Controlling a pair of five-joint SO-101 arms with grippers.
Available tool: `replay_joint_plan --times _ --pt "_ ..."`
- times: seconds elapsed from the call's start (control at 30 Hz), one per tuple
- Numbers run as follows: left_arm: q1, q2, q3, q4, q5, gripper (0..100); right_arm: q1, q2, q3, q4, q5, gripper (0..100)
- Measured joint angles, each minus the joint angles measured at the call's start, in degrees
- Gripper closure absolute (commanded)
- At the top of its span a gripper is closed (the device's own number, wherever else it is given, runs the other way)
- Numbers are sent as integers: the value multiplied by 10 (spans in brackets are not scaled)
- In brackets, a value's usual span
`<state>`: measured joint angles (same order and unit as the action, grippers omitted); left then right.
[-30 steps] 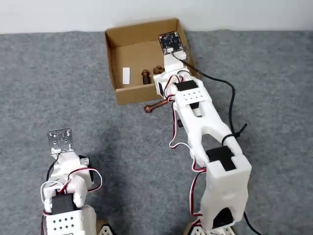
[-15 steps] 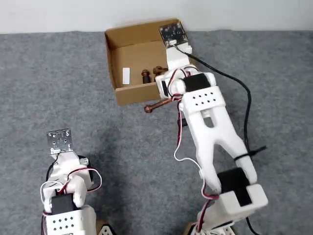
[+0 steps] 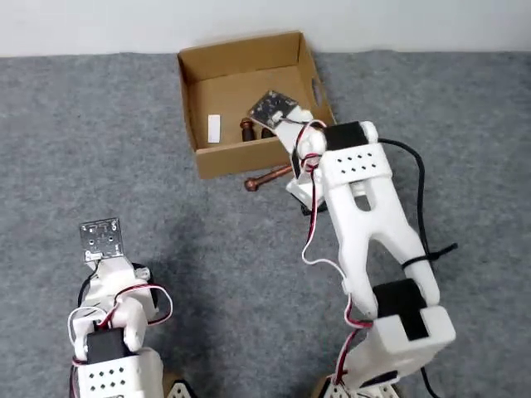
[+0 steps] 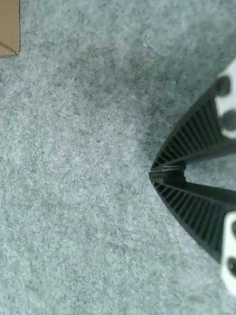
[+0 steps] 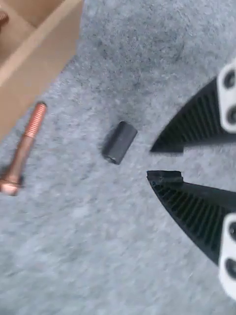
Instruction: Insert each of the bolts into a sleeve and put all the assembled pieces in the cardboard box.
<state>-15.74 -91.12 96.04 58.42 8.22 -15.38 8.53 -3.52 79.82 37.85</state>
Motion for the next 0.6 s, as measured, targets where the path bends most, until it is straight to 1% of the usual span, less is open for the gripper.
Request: replay_joint_plan --times 0.07,0.23,0.37,0.6 --pt "0 0 0 0 0 994 11 19 0 0 23 767" --pt "0 0 0 0 0 994 14 60 0 -1 54 768" --pt "0 0 0 0 0 994 18 98 0 -40 59 768" --pt "0 0 0 -1 0 994 29 152 0 -89 94 768"
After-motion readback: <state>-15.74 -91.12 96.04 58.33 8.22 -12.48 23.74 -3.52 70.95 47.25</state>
